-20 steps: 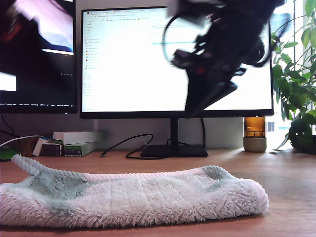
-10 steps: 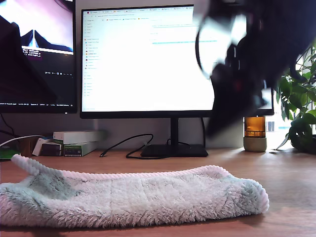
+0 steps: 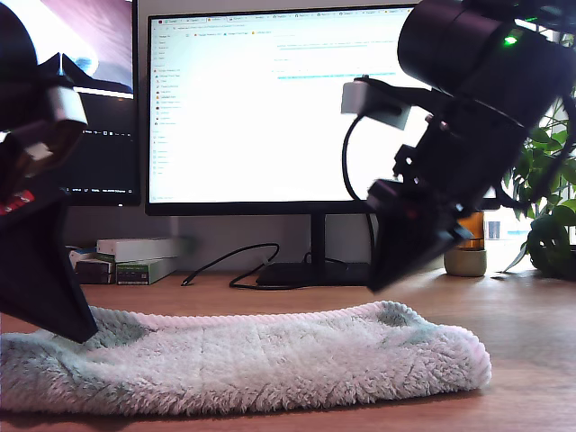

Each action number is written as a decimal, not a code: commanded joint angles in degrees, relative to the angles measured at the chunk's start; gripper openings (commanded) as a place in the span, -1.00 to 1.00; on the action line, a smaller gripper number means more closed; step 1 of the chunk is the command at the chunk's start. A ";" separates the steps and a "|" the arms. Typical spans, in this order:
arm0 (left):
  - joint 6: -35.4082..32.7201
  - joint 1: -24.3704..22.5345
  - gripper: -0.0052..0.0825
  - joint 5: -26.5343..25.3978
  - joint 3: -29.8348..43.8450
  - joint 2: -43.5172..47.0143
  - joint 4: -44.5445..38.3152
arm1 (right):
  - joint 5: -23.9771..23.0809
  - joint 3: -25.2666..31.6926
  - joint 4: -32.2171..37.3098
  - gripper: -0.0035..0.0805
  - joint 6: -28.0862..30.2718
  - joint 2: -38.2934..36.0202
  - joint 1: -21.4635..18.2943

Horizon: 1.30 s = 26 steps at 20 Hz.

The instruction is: Fold the tea towel to a neat square and place it to the right

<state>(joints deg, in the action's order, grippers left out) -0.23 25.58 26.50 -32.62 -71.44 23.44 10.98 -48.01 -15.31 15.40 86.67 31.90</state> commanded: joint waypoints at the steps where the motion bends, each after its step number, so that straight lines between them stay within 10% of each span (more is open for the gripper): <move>1: 0.28 -1.25 -0.93 0.02 -1.09 -1.40 1.05 | 1.14 -2.21 -0.92 -0.93 1.29 1.79 -0.46; 18: 0.22 -2.89 -0.93 -9.27 -2.54 -14.45 -0.90 | 1.88 -8.57 -13.90 -0.93 2.36 12.13 -0.76; 26: -5.73 -3.10 -0.93 -14.03 -8.61 -20.76 0.57 | -5.62 -8.57 -20.26 -0.93 0.13 12.55 0.39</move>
<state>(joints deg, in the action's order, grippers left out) -5.15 23.09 14.74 -43.24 -88.18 23.73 5.87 -57.60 -33.63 16.12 97.86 31.99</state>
